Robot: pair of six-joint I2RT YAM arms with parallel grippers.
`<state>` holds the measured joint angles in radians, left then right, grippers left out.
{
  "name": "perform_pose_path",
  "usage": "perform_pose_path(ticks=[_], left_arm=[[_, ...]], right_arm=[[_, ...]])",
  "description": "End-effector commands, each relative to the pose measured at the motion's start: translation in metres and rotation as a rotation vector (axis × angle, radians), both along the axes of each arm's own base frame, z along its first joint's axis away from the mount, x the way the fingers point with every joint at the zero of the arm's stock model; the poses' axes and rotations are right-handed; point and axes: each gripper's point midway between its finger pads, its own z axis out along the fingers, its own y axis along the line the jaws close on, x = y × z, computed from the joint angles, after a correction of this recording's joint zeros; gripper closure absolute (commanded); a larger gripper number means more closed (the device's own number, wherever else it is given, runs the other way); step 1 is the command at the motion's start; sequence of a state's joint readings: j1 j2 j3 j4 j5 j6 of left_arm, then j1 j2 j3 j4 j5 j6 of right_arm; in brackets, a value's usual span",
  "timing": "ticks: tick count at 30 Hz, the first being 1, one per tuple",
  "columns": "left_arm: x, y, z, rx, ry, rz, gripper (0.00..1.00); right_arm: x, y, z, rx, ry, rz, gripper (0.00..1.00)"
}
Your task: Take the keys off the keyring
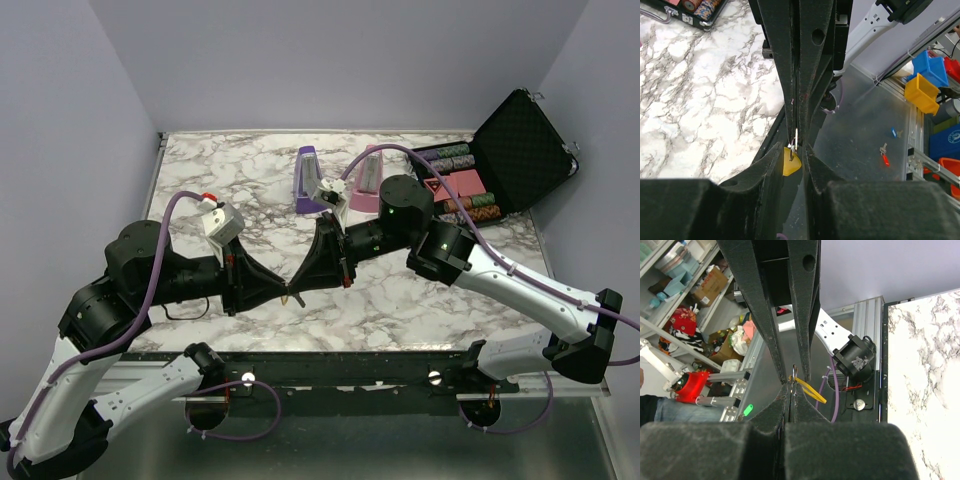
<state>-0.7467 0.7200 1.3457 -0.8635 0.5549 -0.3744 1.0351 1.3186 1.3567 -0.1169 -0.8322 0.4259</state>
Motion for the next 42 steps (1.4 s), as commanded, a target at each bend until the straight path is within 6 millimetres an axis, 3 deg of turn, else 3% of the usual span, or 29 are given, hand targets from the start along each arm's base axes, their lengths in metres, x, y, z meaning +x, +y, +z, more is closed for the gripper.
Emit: perform_pose_path(ticks=[1, 8, 14, 16, 18, 21, 23, 31, 42], left_arm=[[-0.005, -0.001, -0.002, -0.001, 0.011, -0.026, 0.74], [-0.001, -0.002, -0.001, -0.007, 0.012, -0.007, 1.0], [0.005, 0.001, 0.001, -0.027, 0.01, 0.049, 1.0], [0.006, 0.003, 0.004, -0.042, 0.006, 0.068, 1.0], [0.007, 0.004, 0.007, -0.054, 0.002, 0.08, 1.0], [0.007, 0.005, 0.012, -0.077, -0.004, 0.092, 1.0], [0.008, 0.006, 0.015, -0.093, -0.006, 0.1, 1.0], [0.01, 0.004, 0.023, -0.141, -0.005, 0.114, 1.0], [0.014, 0.004, 0.03, -0.169, -0.011, 0.136, 1.0]], right_arm=[[-0.004, 0.001, 0.011, 0.023, -0.017, 0.01, 0.99], [-0.006, 0.002, 0.01, 0.022, -0.015, 0.013, 0.99], [-0.005, 0.002, 0.016, 0.047, -0.011, 0.002, 0.99], [-0.005, 0.001, 0.02, 0.062, -0.011, -0.009, 0.92], [-0.004, 0.001, 0.022, 0.071, -0.01, -0.02, 0.72], [-0.003, -0.001, 0.025, 0.089, -0.003, -0.036, 0.51], [-0.002, -0.002, 0.032, 0.127, -0.011, -0.051, 0.47], [0.007, -0.003, 0.043, 0.185, -0.001, -0.129, 0.49], [0.011, 0.004, 0.04, 0.176, 0.013, -0.13, 0.62]])
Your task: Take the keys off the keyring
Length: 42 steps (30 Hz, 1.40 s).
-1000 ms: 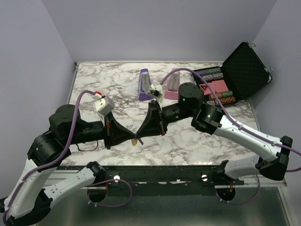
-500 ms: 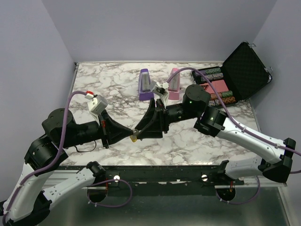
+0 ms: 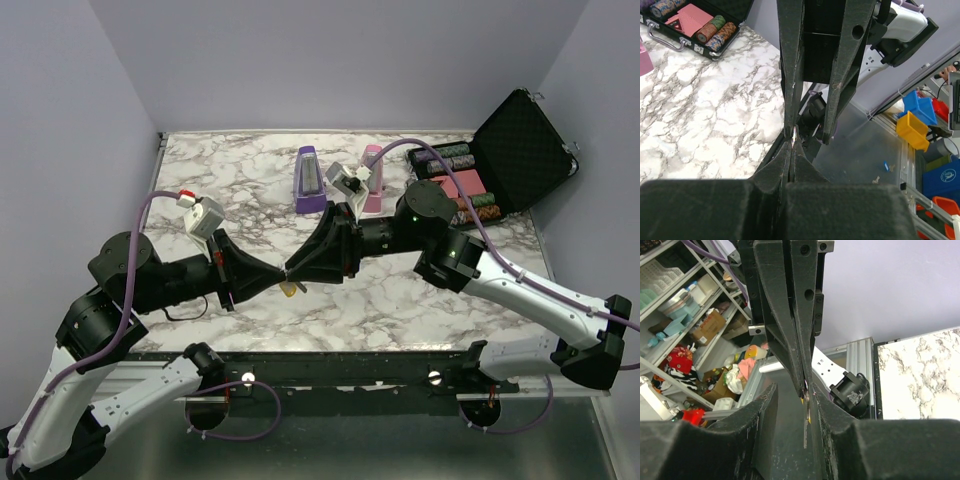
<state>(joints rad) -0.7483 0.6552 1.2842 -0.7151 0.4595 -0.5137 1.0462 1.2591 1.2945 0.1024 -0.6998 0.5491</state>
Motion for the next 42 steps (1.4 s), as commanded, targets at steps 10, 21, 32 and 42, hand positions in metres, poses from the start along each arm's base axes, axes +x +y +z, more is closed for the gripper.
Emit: perform_pose_path(ticks=[10, 21, 32, 42], left_arm=[[0.004, 0.001, 0.011, -0.041, -0.026, 0.027, 1.0], [0.003, 0.001, 0.013, -0.046, -0.029, 0.024, 1.0], [0.002, -0.001, 0.014, -0.047, -0.03, 0.011, 1.0], [-0.004, 0.0, 0.013, -0.019, -0.045, -0.025, 1.0]], right_arm=[[0.003, 0.005, -0.006, -0.004, 0.011, -0.017, 0.64], [0.006, 0.007, -0.007, -0.007, 0.009, -0.023, 0.7], [0.006, 0.01, -0.011, -0.018, 0.013, -0.02, 0.77], [0.0, 0.009, -0.015, -0.036, 0.016, 0.021, 0.97]])
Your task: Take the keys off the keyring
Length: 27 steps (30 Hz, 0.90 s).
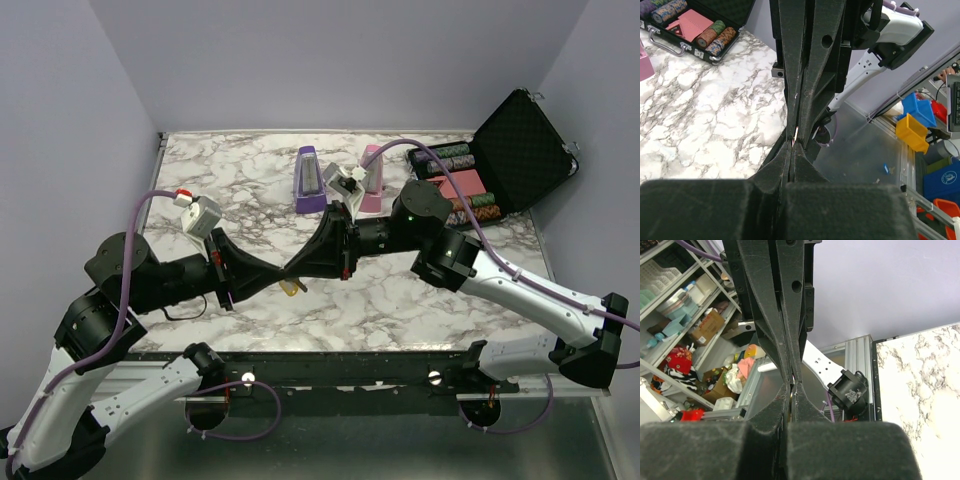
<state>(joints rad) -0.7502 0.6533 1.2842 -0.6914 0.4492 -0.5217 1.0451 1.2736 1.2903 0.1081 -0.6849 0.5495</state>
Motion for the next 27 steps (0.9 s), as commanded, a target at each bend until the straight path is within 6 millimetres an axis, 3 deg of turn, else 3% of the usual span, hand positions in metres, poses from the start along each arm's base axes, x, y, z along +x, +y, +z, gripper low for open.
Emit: perform_pose_path(ticks=[1, 6, 10, 20, 23, 27], left_arm=[[-0.008, 0.0, 0.008, 0.007, -0.036, -0.043, 1.0], [-0.014, 0.0, 0.008, 0.031, -0.049, -0.087, 1.0], [-0.02, -0.001, 0.011, 0.034, -0.062, -0.122, 0.86], [-0.024, 0.002, 0.019, 0.026, -0.084, -0.125, 0.42], [-0.02, 0.008, 0.023, 0.029, -0.096, -0.082, 0.36], [-0.01, 0.018, 0.024, 0.027, -0.1, 0.015, 0.35]], right_arm=[[-0.008, 0.003, -0.009, -0.026, 0.008, 0.049, 0.99], [-0.013, 0.0, -0.01, -0.034, 0.005, 0.074, 0.99], [-0.014, -0.002, -0.01, -0.034, 0.0, 0.079, 0.99], [-0.014, -0.006, -0.01, -0.03, -0.012, 0.056, 0.99], [-0.013, -0.007, -0.01, -0.03, -0.017, 0.047, 0.99], [-0.012, -0.011, -0.004, -0.012, -0.034, 0.022, 0.99]])
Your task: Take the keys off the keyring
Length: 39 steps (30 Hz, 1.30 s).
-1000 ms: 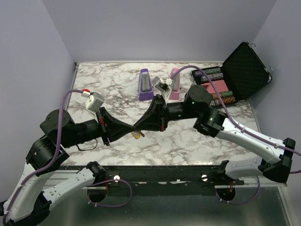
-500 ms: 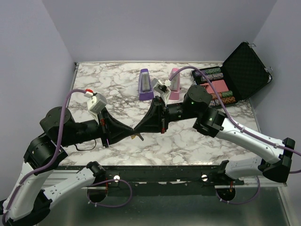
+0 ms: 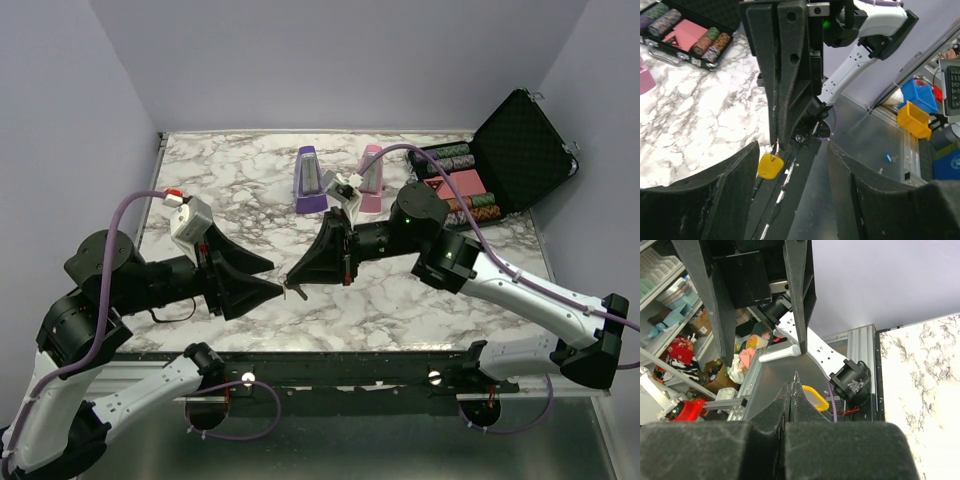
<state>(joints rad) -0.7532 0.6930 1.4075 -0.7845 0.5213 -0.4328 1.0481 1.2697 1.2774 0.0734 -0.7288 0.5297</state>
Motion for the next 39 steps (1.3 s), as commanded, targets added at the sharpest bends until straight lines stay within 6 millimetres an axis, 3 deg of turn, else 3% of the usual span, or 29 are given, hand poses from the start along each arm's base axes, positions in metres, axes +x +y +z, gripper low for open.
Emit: perform_pose_path(ticks=[1, 7, 26, 30, 36, 39], left_arm=[[0.008, 0.014, 0.007, -0.023, -0.032, 0.102, 0.36], [0.007, 0.012, 0.001, -0.049, -0.03, 0.094, 0.44], [0.003, -0.009, -0.014, 0.099, 0.004, -0.063, 0.64], [0.001, -0.011, -0.017, 0.106, 0.009, -0.081, 0.74], [-0.002, -0.012, -0.019, 0.11, 0.014, -0.104, 0.98], [-0.003, -0.013, -0.019, 0.099, 0.02, -0.109, 1.0]], right_arm=[[-0.004, -0.009, 0.01, 0.032, -0.034, -0.022, 0.99], [-0.011, -0.012, 0.018, 0.065, -0.039, 0.015, 0.99], [-0.017, -0.011, 0.014, 0.018, -0.046, 0.069, 0.99], [-0.017, -0.011, 0.013, 0.016, -0.048, 0.069, 0.99], [-0.016, -0.01, 0.012, 0.017, -0.05, 0.066, 0.99], [-0.015, -0.009, 0.013, 0.021, -0.049, 0.064, 0.99]])
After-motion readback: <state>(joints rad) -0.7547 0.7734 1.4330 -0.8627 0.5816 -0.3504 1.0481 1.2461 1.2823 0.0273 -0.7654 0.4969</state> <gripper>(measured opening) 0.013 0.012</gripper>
